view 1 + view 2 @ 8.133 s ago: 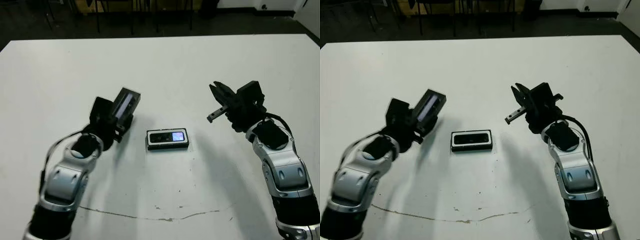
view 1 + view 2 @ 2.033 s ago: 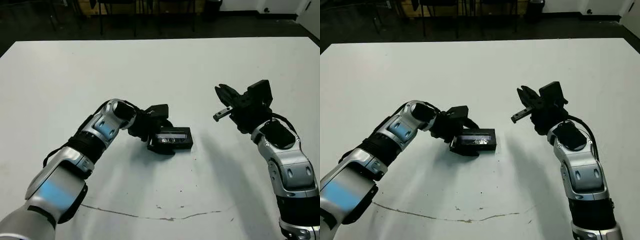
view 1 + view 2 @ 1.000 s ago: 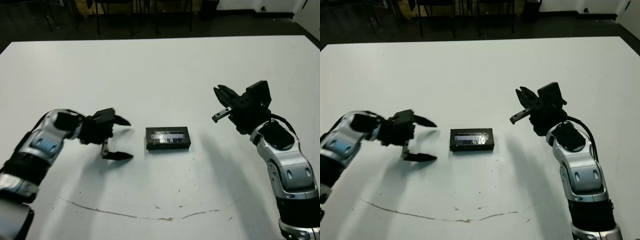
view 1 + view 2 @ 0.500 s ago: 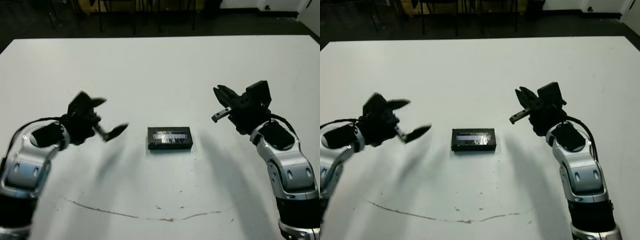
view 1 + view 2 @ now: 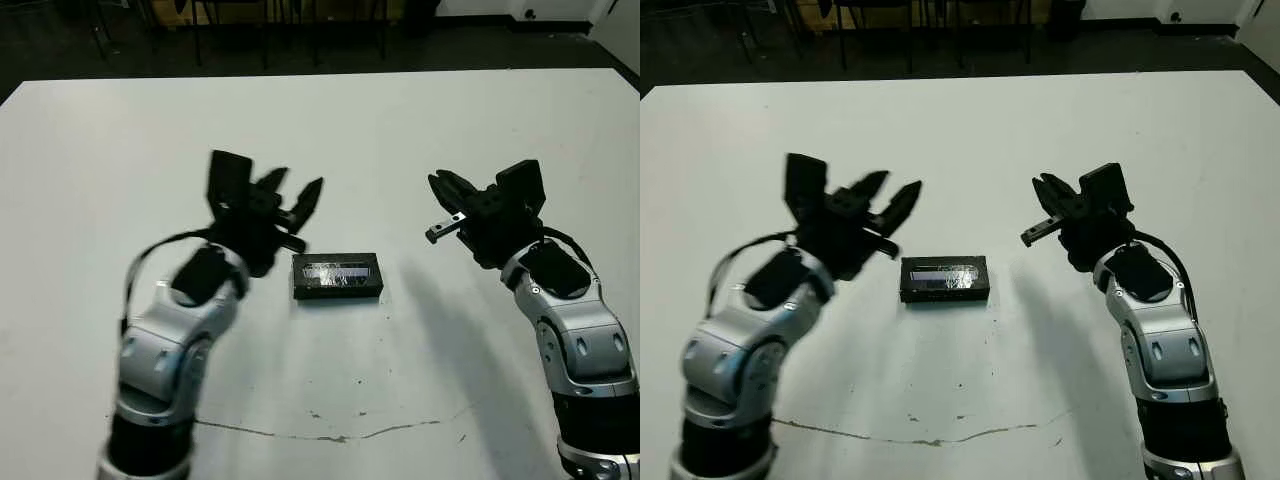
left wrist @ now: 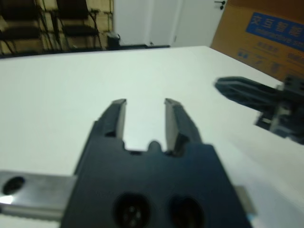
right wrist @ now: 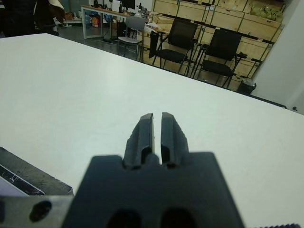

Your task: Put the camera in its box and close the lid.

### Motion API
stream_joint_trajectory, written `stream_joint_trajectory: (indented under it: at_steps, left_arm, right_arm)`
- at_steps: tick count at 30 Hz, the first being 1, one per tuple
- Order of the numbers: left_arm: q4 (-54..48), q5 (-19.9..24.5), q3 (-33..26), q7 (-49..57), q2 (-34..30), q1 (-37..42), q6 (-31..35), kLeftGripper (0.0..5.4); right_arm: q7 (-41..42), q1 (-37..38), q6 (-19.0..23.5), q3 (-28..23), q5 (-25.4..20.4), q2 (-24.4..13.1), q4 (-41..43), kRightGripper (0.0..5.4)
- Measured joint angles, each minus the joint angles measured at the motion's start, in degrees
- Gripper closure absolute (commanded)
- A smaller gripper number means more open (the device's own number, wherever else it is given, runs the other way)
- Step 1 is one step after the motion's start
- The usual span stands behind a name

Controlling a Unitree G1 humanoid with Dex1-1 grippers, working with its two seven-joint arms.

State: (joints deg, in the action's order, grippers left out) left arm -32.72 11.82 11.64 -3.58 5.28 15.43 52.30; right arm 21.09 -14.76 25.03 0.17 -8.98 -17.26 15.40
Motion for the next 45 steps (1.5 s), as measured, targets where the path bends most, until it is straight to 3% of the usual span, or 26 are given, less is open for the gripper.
stream_joint_trajectory:
  at_steps: [6, 13, 21, 29, 35, 45]
  left_arm:
    - [5.0, -0.8, 3.1, 2.4, 1.7, -0.7, 2.8, 5.39]
    - [11.2, -1.5, 4.6, 2.1, 1.1, -5.7, 1.7, 5.39]
    - [15.6, -4.9, 6.4, 1.4, -2.0, -5.2, -3.1, 5.39]
    - [13.7, -4.8, 5.7, 0.4, -2.6, -6.5, -3.2, 5.39]
    - [9.8, -3.1, -0.7, 1.1, -2.0, -9.8, -6.6, 5.39]
    - [6.2, 1.8, -17.5, -0.3, -4.7, -7.0, -23.2, 5.39]
  right_arm:
    - [-0.6, 0.1, -0.1, -0.2, 0.0, 0.2, 0.4, 5.40]
    - [-0.9, 0.4, -0.5, -0.8, -0.1, 0.1, 0.7, 5.40]
    - [-0.9, 0.5, -0.5, -0.8, -0.2, 0.1, 0.7, 5.40]
    - [-0.9, 0.5, -0.4, -0.5, -0.3, 0.1, 1.2, 5.40]
    - [-0.9, 1.8, -1.2, -0.8, -0.8, 0.8, 1.3, 5.40]
    - [-3.9, 4.7, -7.5, -1.2, 0.8, 2.6, 1.6, 5.40]
